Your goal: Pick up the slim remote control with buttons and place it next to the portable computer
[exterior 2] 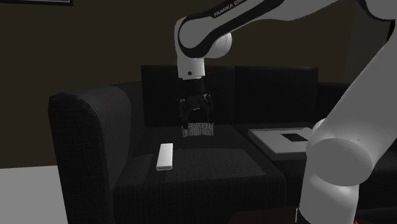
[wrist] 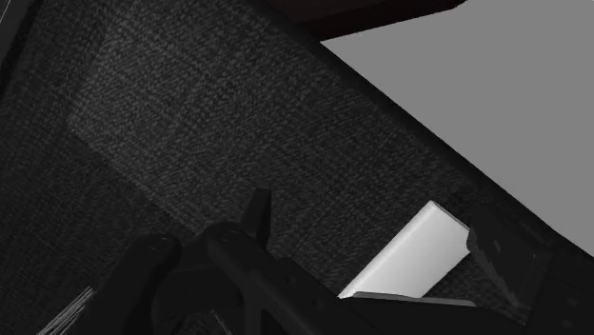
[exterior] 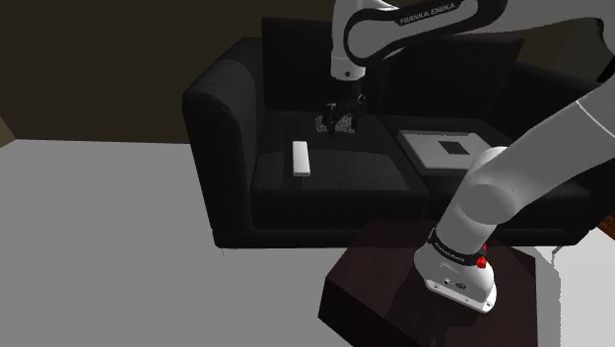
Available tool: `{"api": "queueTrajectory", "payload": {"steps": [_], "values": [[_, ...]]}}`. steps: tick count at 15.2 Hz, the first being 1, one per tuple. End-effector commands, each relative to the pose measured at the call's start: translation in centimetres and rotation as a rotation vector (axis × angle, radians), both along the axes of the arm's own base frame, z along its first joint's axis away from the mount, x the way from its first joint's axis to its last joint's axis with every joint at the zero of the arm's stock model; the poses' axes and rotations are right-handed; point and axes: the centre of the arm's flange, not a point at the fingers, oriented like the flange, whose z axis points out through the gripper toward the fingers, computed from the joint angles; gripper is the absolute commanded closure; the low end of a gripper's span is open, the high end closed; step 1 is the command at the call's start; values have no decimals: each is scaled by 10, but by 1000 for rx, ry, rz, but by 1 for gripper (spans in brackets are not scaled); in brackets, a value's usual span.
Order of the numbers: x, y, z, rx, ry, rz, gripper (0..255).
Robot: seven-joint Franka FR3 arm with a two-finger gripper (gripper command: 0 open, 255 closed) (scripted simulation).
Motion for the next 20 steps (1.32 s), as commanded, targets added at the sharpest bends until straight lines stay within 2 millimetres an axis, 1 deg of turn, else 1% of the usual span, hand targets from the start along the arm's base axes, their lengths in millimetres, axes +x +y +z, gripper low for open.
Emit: {"api": "queueTrajectory", "payload": {"steps": [1,7,13,14,20], "values": [[20,4,-16,0,-14,-57,0],[80,7,-62,-3,-50,-219,0],[141,0,-105,-7,-86,-381,0],[146,-1,-108,-7,-89,-393,0],[146,-3,-140,-7,-89,-393,0]]}}
